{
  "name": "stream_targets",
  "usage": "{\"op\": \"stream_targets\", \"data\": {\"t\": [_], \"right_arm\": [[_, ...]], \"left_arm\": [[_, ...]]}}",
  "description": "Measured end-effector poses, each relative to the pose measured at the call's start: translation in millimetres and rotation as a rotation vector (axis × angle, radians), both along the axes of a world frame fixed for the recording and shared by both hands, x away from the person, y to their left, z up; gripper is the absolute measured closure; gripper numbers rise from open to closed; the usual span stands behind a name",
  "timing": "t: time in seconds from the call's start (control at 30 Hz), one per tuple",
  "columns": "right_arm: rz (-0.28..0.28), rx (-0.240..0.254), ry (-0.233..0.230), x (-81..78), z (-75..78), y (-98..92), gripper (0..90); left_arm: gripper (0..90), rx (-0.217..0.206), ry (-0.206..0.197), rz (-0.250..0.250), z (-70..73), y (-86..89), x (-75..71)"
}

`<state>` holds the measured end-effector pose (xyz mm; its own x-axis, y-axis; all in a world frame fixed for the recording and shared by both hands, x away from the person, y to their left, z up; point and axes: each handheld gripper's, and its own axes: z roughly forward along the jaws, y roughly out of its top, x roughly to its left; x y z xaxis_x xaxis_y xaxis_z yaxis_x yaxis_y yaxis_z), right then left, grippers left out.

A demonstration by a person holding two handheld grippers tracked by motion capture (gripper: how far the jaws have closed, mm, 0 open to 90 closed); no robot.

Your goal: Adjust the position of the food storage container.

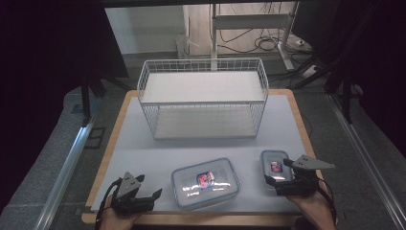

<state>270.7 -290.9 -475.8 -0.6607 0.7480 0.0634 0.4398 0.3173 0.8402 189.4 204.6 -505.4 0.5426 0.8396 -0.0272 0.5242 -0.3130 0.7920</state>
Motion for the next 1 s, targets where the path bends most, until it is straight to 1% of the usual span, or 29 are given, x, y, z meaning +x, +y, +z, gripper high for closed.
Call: {"op": "stream_targets", "data": {"t": [0.03, 0.07, 0.17, 0.23, 0.3, 0.33, 0.43, 0.47, 0.5, 0.53, 0.57, 0.6, 0.63, 0.67, 0.73, 0.77, 0.8, 0.83, 0.87, 0.9, 0.93, 0.97, 1.0], "right_arm": [[0.004, -0.002, -0.007, -0.6, 0.9, 0.4, 7.3], [0.010, -0.004, -0.011, -1.9, 2.7, 1.4, 10.0], [0.022, -0.005, -0.020, -3.8, 4.9, 3.2, 15.4], [0.036, -0.001, -0.021, -5.3, 6.3, 5.0, 19.1], [0.046, 0.005, -0.017, -6.1, 6.8, 6.8, 23.3], [0.052, 0.008, -0.014, -6.4, 7.1, 8.0, 25.4], [0.073, 0.010, -0.003, -8.1, 7.7, 12.3, 33.3], [0.073, 0.010, -0.003, -8.1, 7.7, 12.3, 33.3], [0.100, 0.009, 0.013, -9.6, 7.9, 16.3, 40.8], [0.111, 0.002, 0.018, -10.8, 8.1, 18.7, 43.4], [0.111, 0.002, 0.018, -10.8, 8.1, 18.7, 43.4], [0.136, -0.014, 0.018, -13.4, 8.7, 24.0, 48.7], [0.148, -0.023, 0.020, -14.6, 8.9, 26.7, 51.8], [0.160, -0.027, 0.022, -15.7, 8.9, 29.3, 55.3], [0.196, -0.031, 0.041, -17.2, 8.2, 34.3, 61.5], [0.196, -0.031, 0.041, -17.2, 8.2, 34.3, 61.5], [0.223, -0.051, 0.056, -19.0, 6.2, 40.0, 68.4], [0.234, -0.060, 0.064, -19.7, 4.9, 42.7, 71.8], [0.255, -0.068, 0.076, -20.3, 3.2, 45.7, 74.7], [0.255, -0.068, 0.076, -20.3, 3.2, 45.7, 74.7], [0.280, -0.076, 0.090, -21.5, 1.1, 49.7, 81.2], [0.280, -0.076, 0.090, -21.5, 1.1, 49.7, 81.2], [0.301, -0.093, 0.099, -23.0, -0.8, 54.3, 85.5]], "left_arm": [[25.6, 0.001, -0.001, -0.005, 0.9, -1.1, -0.6], [29.0, 0.000, -0.003, -0.022, 3.1, -3.7, -2.1], [32.7, -0.003, -0.004, -0.031, 5.1, -6.5, -4.2], [35.7, -0.013, -0.004, -0.052, 6.7, -10.0, -10.7], [40.3, -0.013, 0.001, -0.057, 6.9, -11.2, -13.3], [41.7, -0.005, 0.000, -0.066, 7.5, -13.7, -17.7], [48.7, -0.021, 0.006, -0.093, 7.9, -17.1, -22.4], [51.0, -0.021, 0.006, -0.093, 7.9, -17.1, -22.4], [52.7, -0.038, 0.020, -0.109, 6.8, -20.1, -23.8], [54.7, -0.037, 0.027, -0.118, 5.7, -22.4, -24.4], [57.1, -0.037, 0.027, -0.118, 5.7, -22.4, -24.4], [59.9, -0.033, 0.031, -0.123, 5.0, -24.1, -24.6], [62.6, -0.022, 0.033, -0.129, 4.4, -26.3, -24.6], [65.9, -0.018, 0.038, -0.146, 3.5, -29.3, -24.8], [72.5, -0.038, 0.047, -0.167, 2.7, -31.5, -25.3], [76.4, -0.038, 0.047, -0.167, 2.7, -31.5, -25.3], [79.8, -0.046, 0.054, -0.184, 2.6, -33.0, -25.6], [82.6, -0.046, 0.054, -0.184, 2.6, -33.0, -25.6], [85.0, -0.046, 0.058, -0.198, 2.5, -34.0, -25.8], [85.0, -0.047, 0.061, -0.210, 2.4, -34.7, -26.0], [88.2, -0.049, 0.070, -0.229, 1.9, -35.7, -26.1], [89.3, -0.049, 0.070, -0.229, 1.9, -35.7, -26.1], [89.8, -0.055, 0.083, -0.254, 0.7, -36.4, -27.3]]}}
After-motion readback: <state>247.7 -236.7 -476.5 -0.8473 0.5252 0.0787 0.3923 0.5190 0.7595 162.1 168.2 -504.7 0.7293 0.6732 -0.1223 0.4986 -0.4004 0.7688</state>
